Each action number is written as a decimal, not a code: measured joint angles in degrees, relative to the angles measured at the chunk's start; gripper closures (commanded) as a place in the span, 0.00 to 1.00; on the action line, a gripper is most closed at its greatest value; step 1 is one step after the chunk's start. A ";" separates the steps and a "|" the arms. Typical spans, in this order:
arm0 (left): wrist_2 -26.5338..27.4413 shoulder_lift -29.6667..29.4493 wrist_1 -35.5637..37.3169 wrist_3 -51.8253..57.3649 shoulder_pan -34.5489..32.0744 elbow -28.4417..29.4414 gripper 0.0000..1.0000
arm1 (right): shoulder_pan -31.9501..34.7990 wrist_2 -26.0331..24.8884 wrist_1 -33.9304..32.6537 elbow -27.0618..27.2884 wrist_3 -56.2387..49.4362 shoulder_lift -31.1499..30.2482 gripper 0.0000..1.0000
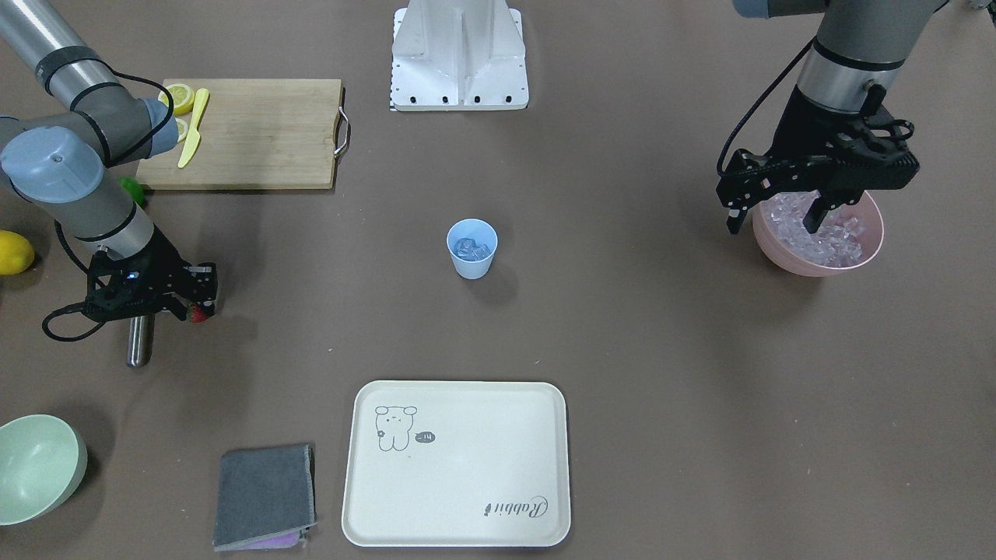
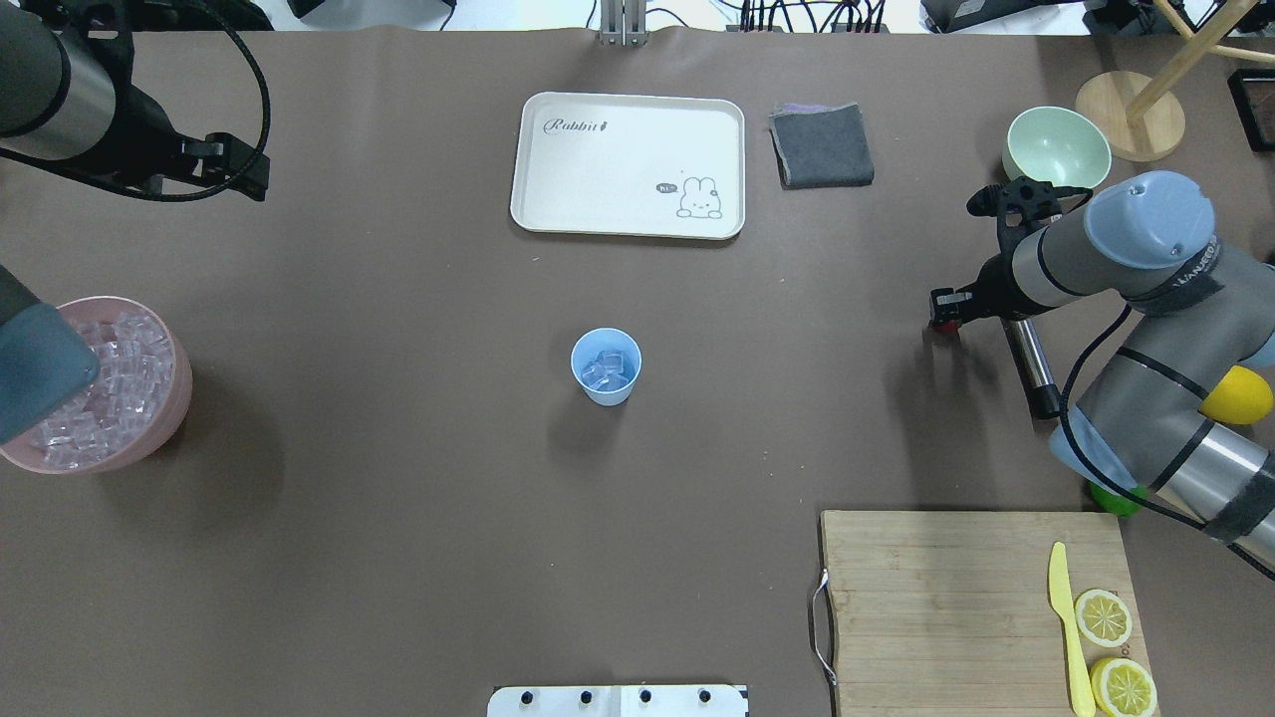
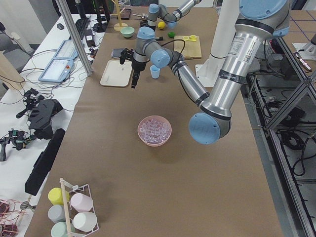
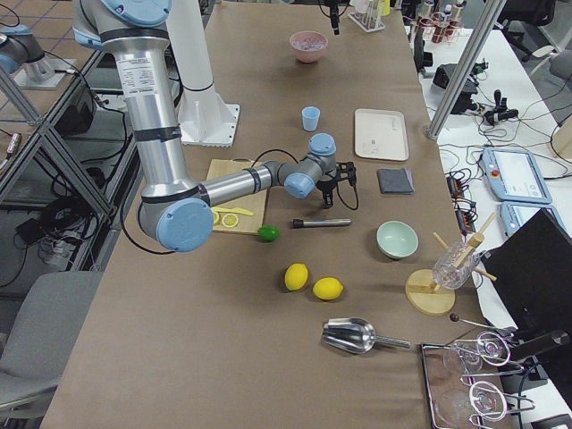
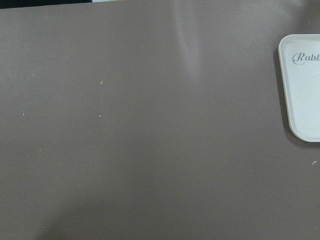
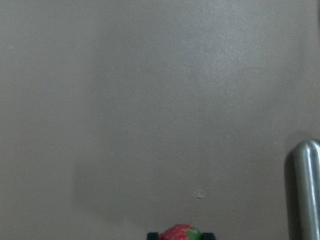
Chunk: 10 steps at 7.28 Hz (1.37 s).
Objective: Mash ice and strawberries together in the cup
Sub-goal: 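Lower the right gripper and close it on the red strawberry, then carry the strawberry with the right gripper over the light-blue cup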
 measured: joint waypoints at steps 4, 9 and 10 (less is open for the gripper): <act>0.07 -0.79 -0.67 0.08 0.00 2.02 0.03 | -1.89 -2.45 -3.37 2.38 9.32 14.61 1.00; 0.06 -1.62 -2.98 -0.15 -0.81 5.03 0.03 | -15.67 -16.11 -12.37 2.14 17.41 28.36 1.00; 0.02 -1.64 -3.04 -0.19 -0.94 5.17 0.03 | -17.60 -17.66 -12.67 1.59 17.52 28.71 1.00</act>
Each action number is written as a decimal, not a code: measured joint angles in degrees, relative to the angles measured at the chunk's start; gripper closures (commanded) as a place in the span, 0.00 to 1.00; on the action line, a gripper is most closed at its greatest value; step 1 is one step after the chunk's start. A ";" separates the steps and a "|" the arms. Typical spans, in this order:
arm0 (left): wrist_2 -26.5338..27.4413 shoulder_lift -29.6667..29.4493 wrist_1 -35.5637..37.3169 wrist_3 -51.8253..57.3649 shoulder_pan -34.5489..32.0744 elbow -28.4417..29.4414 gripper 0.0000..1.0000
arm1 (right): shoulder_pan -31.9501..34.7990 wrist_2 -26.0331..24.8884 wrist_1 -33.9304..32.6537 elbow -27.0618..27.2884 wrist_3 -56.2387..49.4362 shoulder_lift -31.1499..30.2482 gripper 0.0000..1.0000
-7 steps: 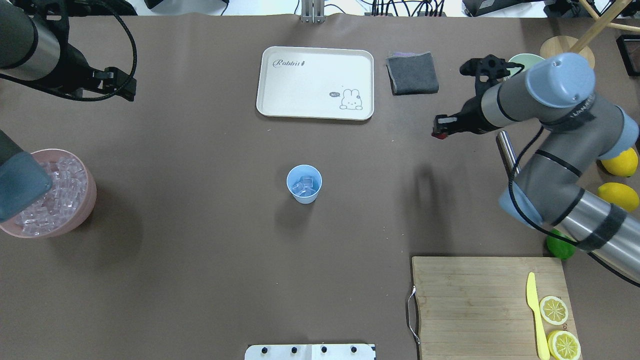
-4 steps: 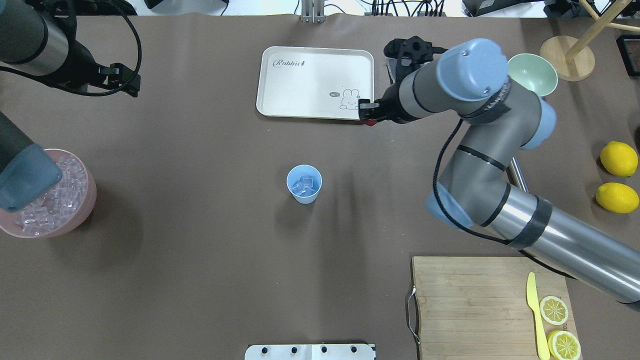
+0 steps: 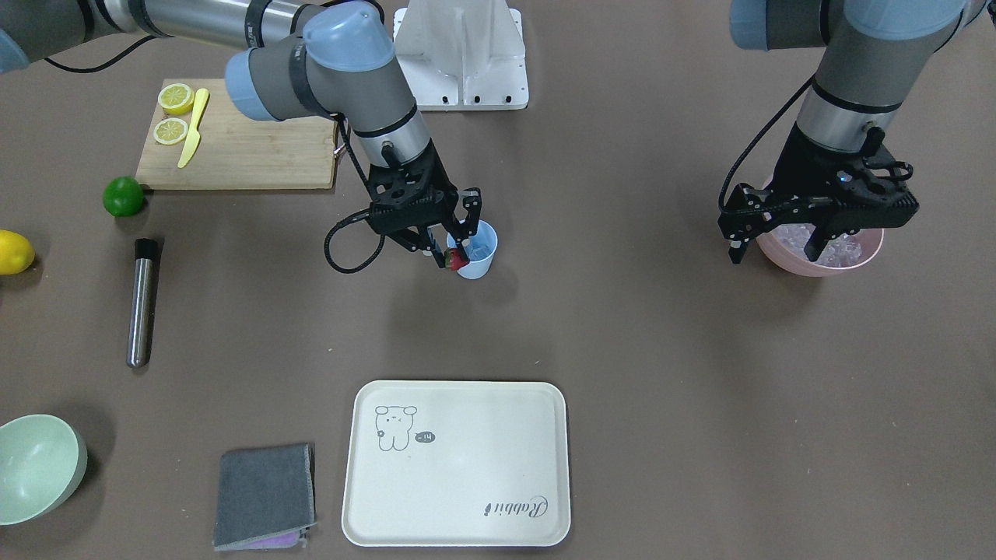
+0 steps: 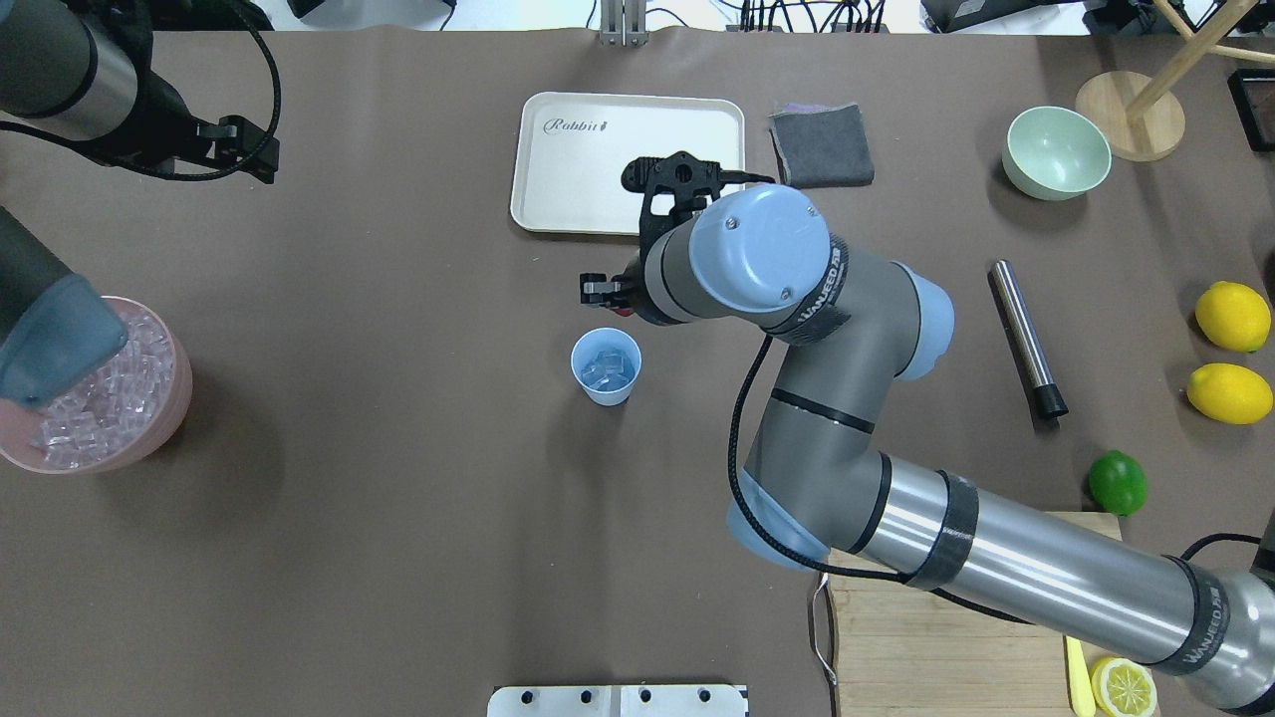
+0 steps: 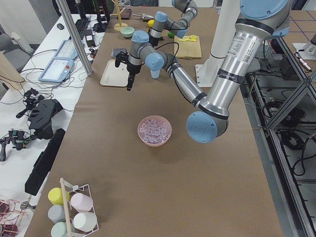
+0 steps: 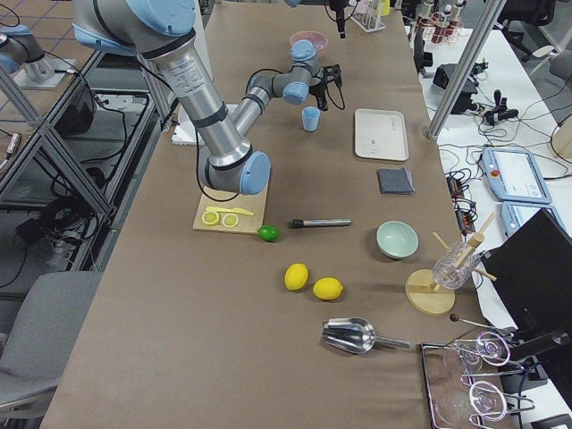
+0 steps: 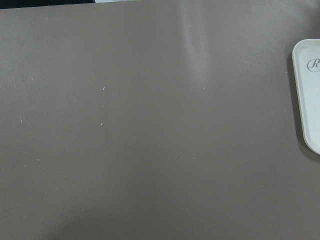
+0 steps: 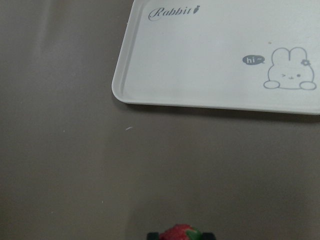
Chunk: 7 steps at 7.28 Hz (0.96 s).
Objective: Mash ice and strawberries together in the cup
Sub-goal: 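Carry the strawberry with the right gripper over the light-blue cup, then open the right gripper to drop the strawberry into the cup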
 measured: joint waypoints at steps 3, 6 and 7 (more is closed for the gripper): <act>-0.03 -0.01 -0.03 0.02 -0.28 0.26 0.03 | -2.36 -1.67 -0.04 -1.48 0.06 0.40 1.00; -0.03 -0.25 -0.46 0.17 -0.49 1.13 0.03 | -3.06 -1.79 -0.25 -1.60 0.14 0.44 0.00; -0.03 -0.37 -0.72 0.16 -0.51 1.40 0.03 | -3.25 -1.83 -0.26 -1.51 0.16 0.23 0.00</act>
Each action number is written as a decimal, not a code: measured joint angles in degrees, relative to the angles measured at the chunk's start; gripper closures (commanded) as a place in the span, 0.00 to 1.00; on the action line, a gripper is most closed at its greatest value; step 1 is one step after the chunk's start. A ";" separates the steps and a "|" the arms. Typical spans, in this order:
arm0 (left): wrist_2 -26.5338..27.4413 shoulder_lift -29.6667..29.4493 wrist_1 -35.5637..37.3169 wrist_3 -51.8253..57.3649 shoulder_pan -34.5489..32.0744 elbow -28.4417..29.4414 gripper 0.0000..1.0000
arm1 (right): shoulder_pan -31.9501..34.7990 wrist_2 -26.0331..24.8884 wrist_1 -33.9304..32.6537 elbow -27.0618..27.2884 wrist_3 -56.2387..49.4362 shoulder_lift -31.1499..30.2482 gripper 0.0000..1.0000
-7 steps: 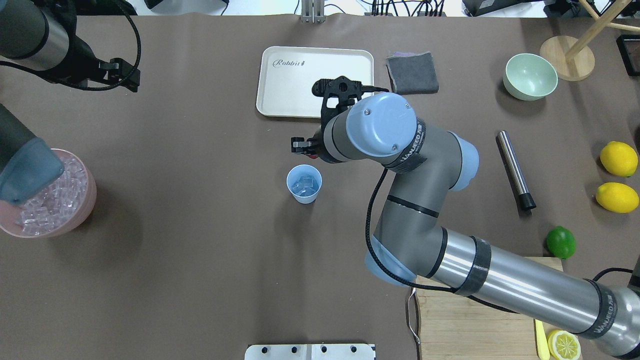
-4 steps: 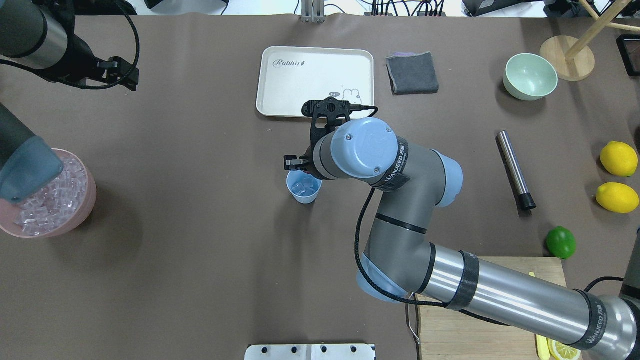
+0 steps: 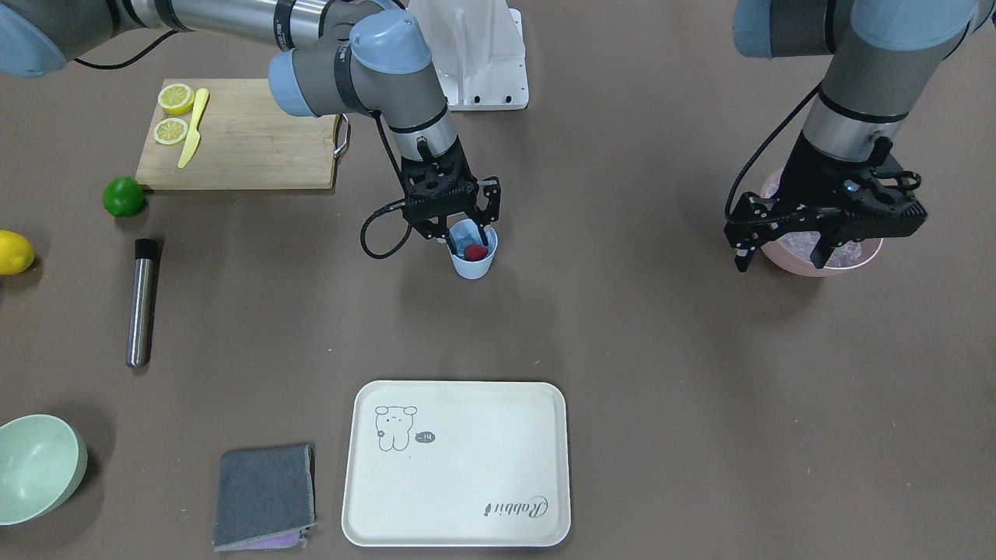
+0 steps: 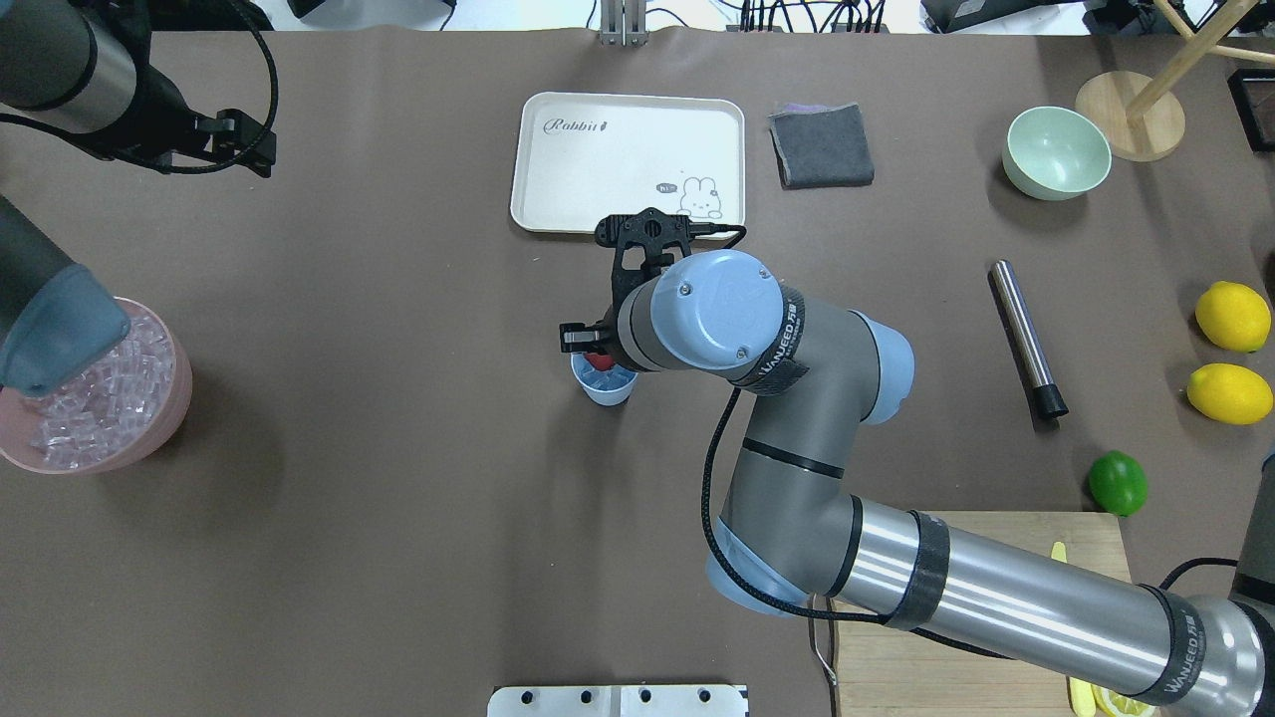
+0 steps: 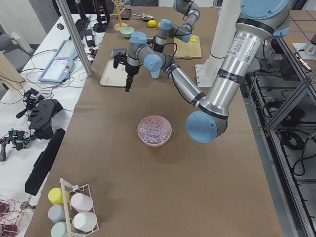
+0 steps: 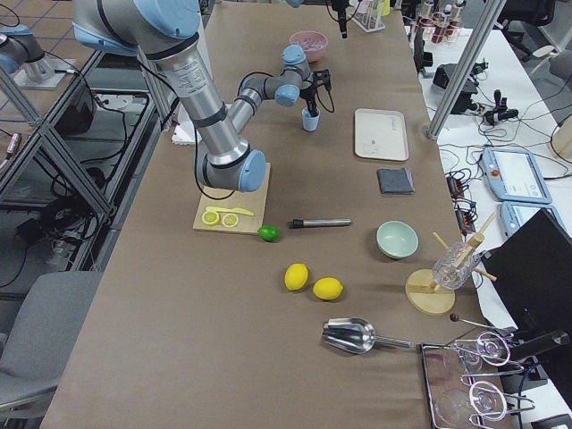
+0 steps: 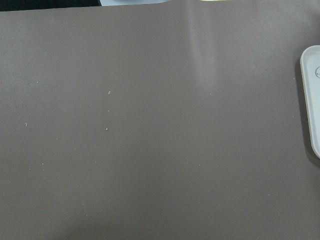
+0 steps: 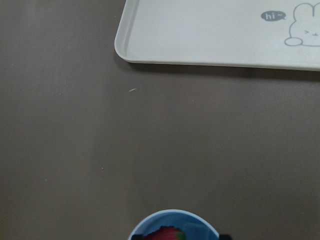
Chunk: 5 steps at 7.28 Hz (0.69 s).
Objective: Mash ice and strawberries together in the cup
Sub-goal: 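Open the right gripper to drop the strawberry into the cup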
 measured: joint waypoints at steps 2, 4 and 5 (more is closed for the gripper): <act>0.00 -0.07 -0.21 0.03 -0.04 0.45 0.03 | 0.20 0.13 -0.16 0.31 0.00 -0.60 0.00; 0.02 -0.08 -0.40 -0.02 -0.14 0.64 0.03 | 4.71 3.84 -3.65 0.81 -1.06 -1.08 0.00; 0.06 -0.08 -0.43 -0.13 -0.21 0.74 0.03 | 9.78 8.98 -5.66 1.14 -2.67 -1.88 0.00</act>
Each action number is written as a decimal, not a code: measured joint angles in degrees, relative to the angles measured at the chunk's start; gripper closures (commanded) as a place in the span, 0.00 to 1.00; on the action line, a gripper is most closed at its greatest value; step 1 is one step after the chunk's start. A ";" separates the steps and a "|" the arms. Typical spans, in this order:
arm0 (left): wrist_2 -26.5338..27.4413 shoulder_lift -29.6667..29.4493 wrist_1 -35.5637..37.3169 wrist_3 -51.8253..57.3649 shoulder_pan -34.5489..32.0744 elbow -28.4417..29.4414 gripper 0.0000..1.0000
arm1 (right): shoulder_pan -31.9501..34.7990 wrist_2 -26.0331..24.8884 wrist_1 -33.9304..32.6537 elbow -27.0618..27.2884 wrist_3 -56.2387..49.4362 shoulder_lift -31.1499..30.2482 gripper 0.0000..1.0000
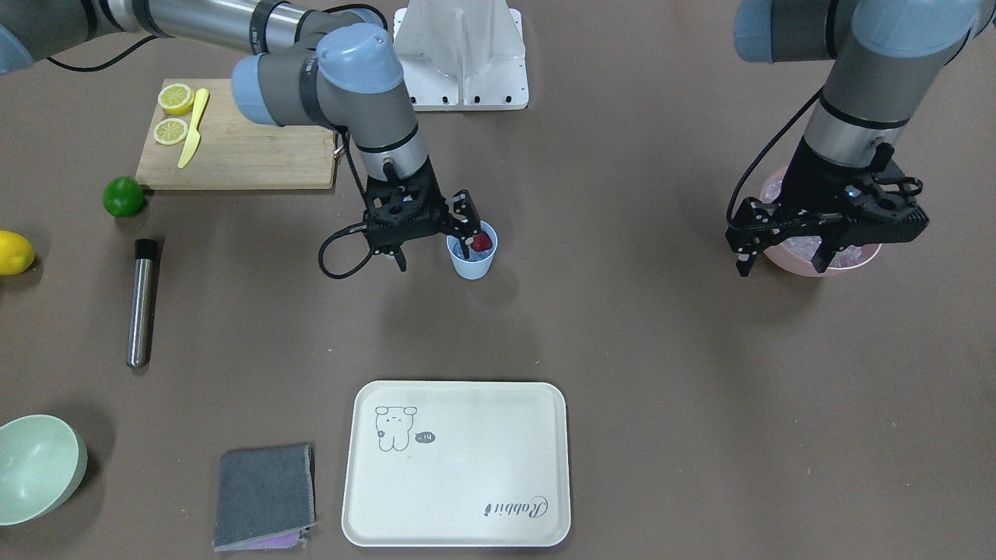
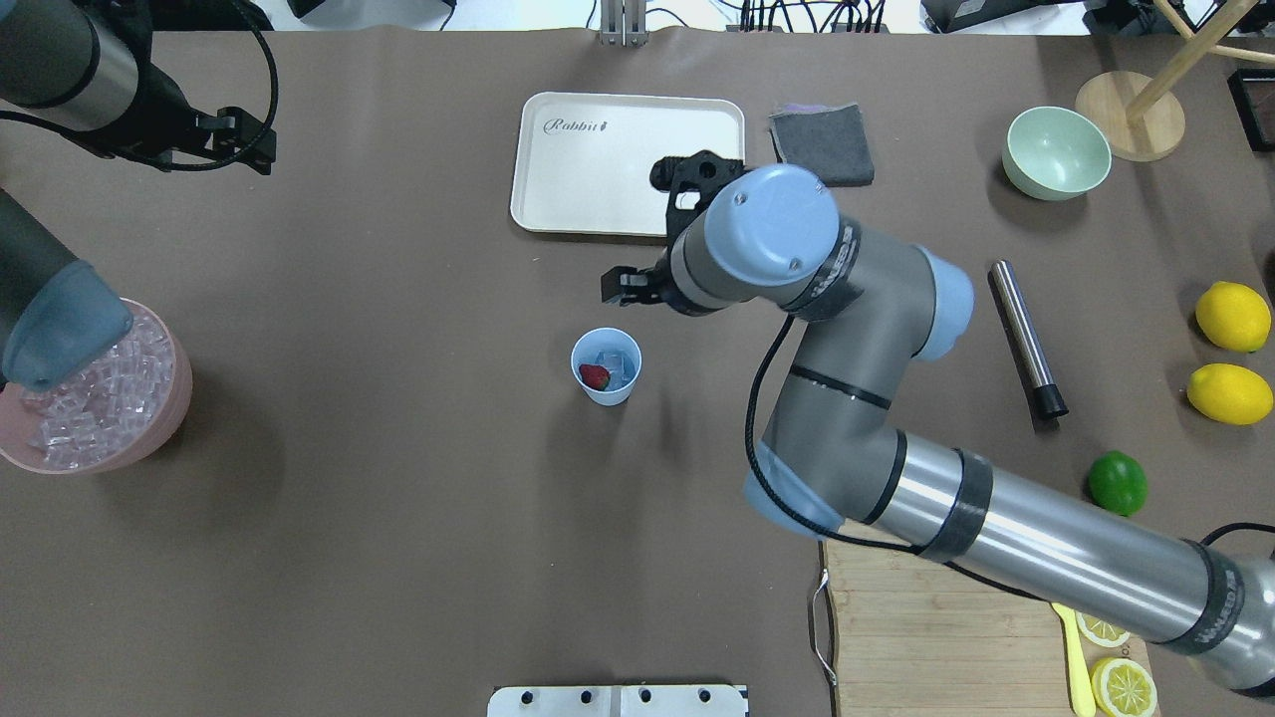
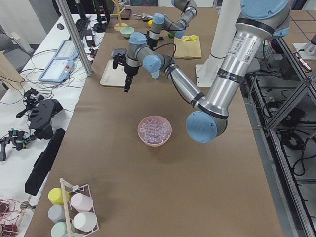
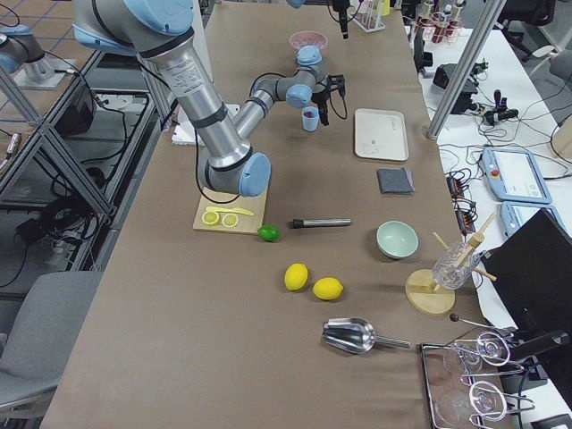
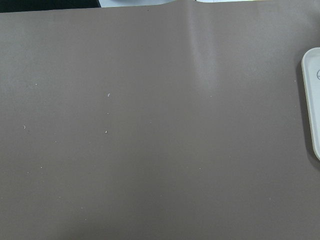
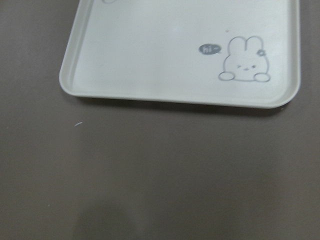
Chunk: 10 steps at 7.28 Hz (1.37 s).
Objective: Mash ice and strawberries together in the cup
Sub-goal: 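Open the right gripper to drop the strawberry into the cup, then move the right gripper over to the metal pestle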
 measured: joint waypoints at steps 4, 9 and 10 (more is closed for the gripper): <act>0.00 -0.35 -0.41 0.11 -0.12 -0.28 0.02 | 21.07 18.89 -2.00 0.38 -22.50 -14.42 0.00; 0.00 -0.25 -2.94 0.56 -0.07 -0.02 0.02 | 24.29 17.45 -2.05 -5.99 -36.83 -21.52 0.00; 0.14 -0.26 -2.98 0.61 -0.06 -0.03 0.02 | 23.09 16.28 -0.55 -6.88 -36.19 -21.43 0.00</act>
